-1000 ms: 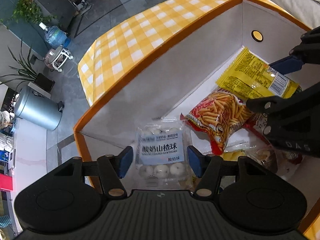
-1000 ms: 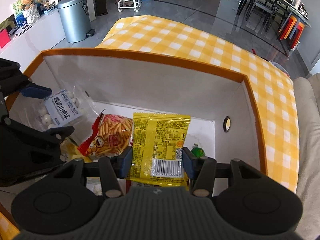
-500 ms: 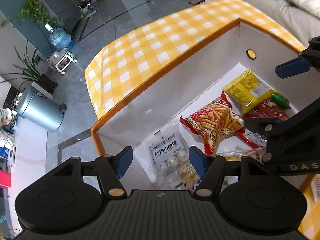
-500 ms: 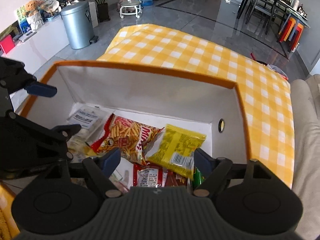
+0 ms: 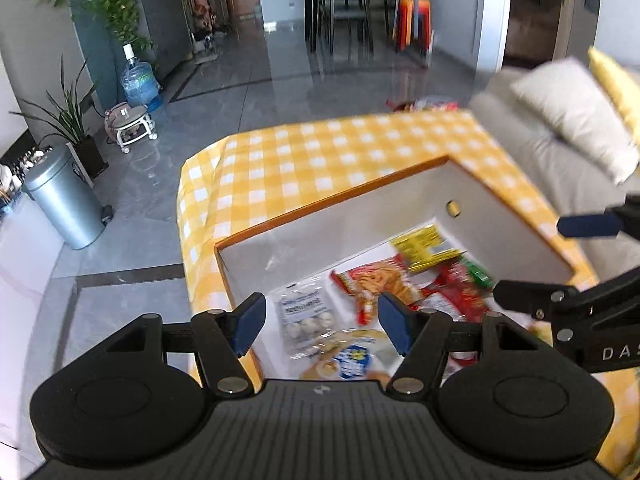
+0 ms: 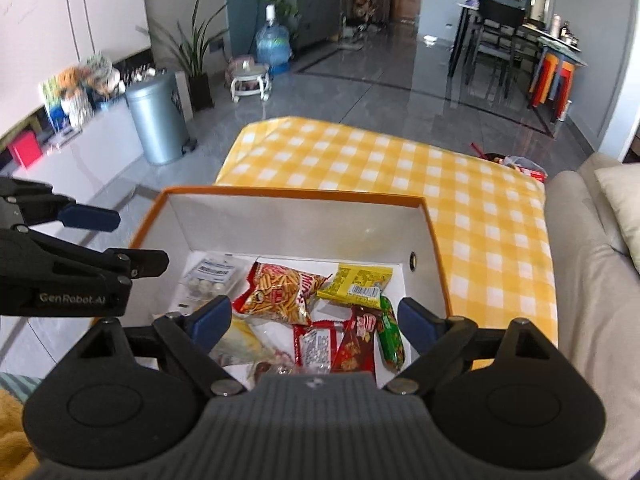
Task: Organize snacks
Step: 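Withdraw both open tools from the box toward the remaining snacks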
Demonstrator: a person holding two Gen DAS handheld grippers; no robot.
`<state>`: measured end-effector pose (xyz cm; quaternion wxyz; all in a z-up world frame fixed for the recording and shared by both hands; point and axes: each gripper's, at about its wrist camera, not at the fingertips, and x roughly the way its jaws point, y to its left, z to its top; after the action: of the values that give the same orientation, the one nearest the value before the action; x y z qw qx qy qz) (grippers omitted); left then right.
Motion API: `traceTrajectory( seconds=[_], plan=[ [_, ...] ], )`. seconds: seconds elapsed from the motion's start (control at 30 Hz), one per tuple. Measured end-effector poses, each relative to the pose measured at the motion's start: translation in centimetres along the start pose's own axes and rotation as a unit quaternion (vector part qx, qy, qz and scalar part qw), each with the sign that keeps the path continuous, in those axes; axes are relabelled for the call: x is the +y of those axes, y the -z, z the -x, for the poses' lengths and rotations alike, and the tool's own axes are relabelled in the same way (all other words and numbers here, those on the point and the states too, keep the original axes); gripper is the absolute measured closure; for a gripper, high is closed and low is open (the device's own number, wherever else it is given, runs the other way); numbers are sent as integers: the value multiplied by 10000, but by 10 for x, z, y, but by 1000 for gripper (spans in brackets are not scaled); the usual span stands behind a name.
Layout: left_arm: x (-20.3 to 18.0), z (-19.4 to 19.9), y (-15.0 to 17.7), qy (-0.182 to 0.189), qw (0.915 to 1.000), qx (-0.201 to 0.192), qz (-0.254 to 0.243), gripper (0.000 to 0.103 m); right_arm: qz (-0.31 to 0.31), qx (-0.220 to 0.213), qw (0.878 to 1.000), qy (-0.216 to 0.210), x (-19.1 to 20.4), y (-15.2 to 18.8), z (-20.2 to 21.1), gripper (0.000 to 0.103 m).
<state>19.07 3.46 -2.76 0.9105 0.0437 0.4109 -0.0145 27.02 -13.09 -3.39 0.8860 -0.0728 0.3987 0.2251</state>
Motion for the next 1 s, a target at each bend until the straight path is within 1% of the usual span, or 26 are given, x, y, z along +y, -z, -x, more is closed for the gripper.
traceTrajectory(
  seconds=[0.2,0.3,0.43,0.5,0.6,0.77,0.83,1.0],
  plan=[
    [-11,27,20,281,9990,-255,222,27,-327,-332,9989,94,3,33,42,16],
    [-20,34,33,483,9980,-299,260,28,-539,-385,9978,97,2,54,59,16],
    [-33,40,53,654,9967,-264,397,29,-696,-183,9974,75,0,81,68,16],
    [-43,41,62,727,9963,-240,382,29,-793,-97,9968,90,-2,96,72,17],
    [-55,38,77,788,9960,-110,395,29,-948,76,9951,261,-6,120,72,23],
    [-73,32,98,974,9943,67,438,29,-1119,222,9920,540,-19,150,72,23],
    [-80,28,105,996,9939,151,453,30,-1193,277,9903,654,-23,162,71,23],
    [-98,19,113,1071,9929,313,409,30,-1481,545,9834,894,-40,185,61,22]
  ],
)
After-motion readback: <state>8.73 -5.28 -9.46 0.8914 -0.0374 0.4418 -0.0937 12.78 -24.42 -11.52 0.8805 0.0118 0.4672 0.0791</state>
